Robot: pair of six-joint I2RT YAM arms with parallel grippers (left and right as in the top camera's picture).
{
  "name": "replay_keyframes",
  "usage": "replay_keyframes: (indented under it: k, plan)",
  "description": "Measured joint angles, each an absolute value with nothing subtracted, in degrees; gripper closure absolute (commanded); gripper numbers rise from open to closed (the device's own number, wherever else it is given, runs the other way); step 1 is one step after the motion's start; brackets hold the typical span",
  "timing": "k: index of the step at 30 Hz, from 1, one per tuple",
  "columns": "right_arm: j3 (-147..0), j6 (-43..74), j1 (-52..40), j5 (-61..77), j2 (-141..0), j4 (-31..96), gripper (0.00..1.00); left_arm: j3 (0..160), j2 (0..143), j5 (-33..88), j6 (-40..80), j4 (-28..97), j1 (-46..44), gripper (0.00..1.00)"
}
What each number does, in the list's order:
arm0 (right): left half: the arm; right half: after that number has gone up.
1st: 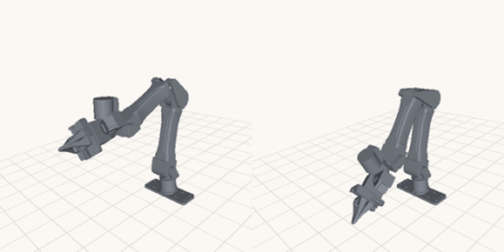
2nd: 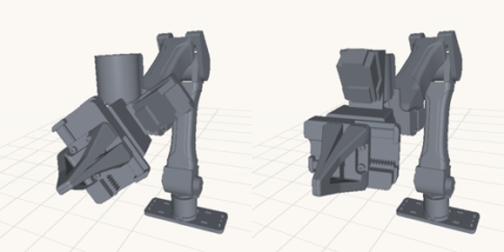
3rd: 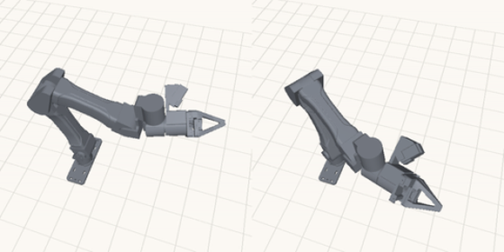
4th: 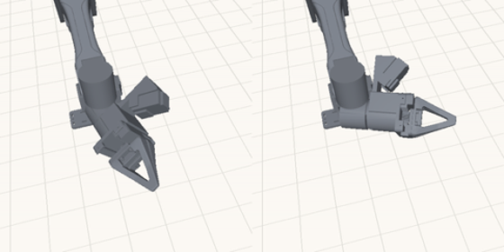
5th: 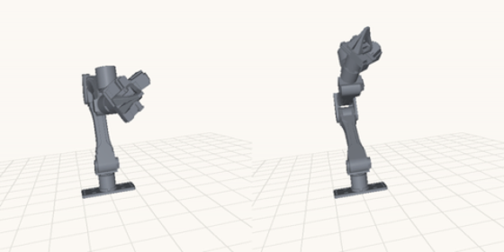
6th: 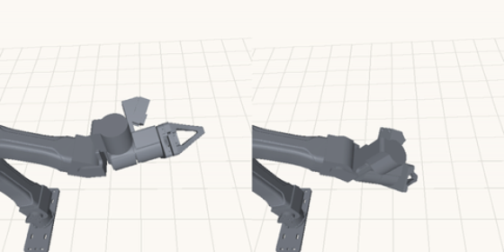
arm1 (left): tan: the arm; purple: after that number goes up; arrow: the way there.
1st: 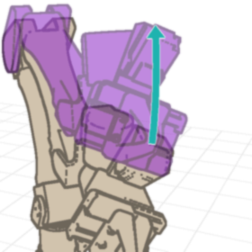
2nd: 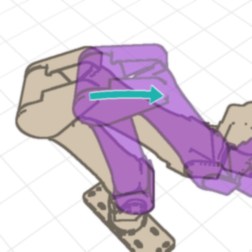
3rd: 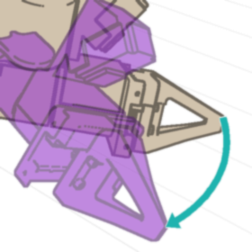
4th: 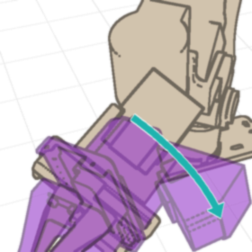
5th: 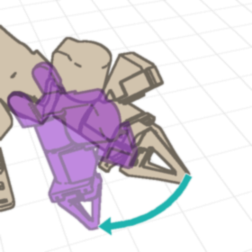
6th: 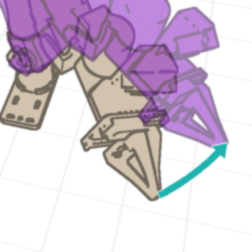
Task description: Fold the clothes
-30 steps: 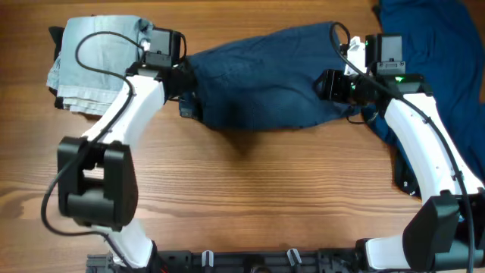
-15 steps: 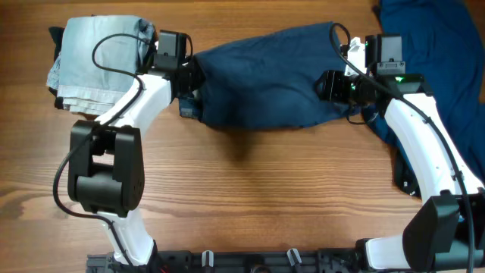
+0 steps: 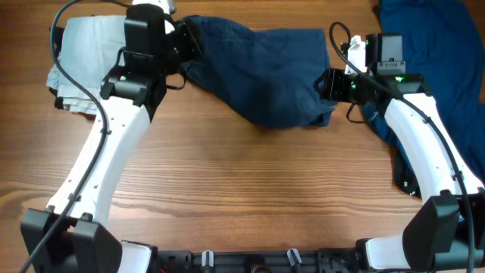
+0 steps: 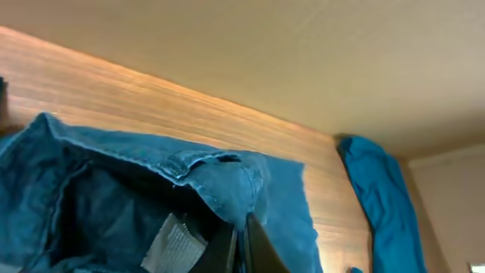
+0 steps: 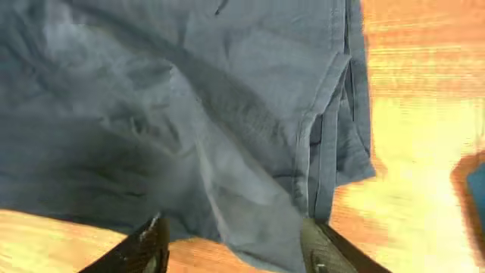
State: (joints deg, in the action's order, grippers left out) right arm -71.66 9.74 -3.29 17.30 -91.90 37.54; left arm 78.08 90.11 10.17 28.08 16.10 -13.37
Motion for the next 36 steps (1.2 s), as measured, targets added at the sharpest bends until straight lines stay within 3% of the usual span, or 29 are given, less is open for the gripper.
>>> replay_keyframes:
  k: [3, 7, 10, 14, 20, 23, 28, 31, 36]
  plan:
    - [-71.61, 9.74, -3.29, 17.08, -91.92, 31.35, 0.34, 78.11, 90.11, 10.17, 27.07, 20.32, -16.05, 0.96]
    - [-71.7, 9.34, -3.29, 13.93, -95.77, 22.76, 0.35, 78.32, 90.11, 10.11, 25.56, 27.88, -17.98, 0.96]
    - [-71.88, 9.98, -3.29, 14.46, -104.49, 28.01, 0.44, 78.32, 90.11, 9.19, 25.5, 30.11, -18.0, 0.96]
    - [-71.02, 13.65, -3.29, 14.87, -106.59, 45.34, 0.43, 78.35, 90.11, 6.7, 25.08, 31.16, -18.0, 0.96]
    - [-65.28, 16.95, -3.29, 13.87, -106.63, 42.3, 0.47, 78.35, 90.11, 5.82, 25.08, 31.31, -18.0, 0.96]
    - [-65.28, 17.74, -3.27, 13.65, -105.6, 38.17, 0.38, 78.35, 90.11, 5.65, 24.25, 32.47, -18.0, 0.96]
    - [-66.67, 17.93, -0.62, 12.8, -96.62, 30.48, 0.34, 78.35, 90.11, 5.41, 24.18, 33.45, -18.0, 0.96]
    - [-66.85, 16.21, -0.01, 12.36, -96.66, 25.76, 0.44, 78.35, 90.11, 5.41, 24.05, 33.47, -18.0, 0.96]
    - [-66.92, 15.99, -0.01, 12.36, -104.71, 22.59, 0.47, 78.35, 90.11, 4.73, 24.03, 33.71, -18.0, 0.96]
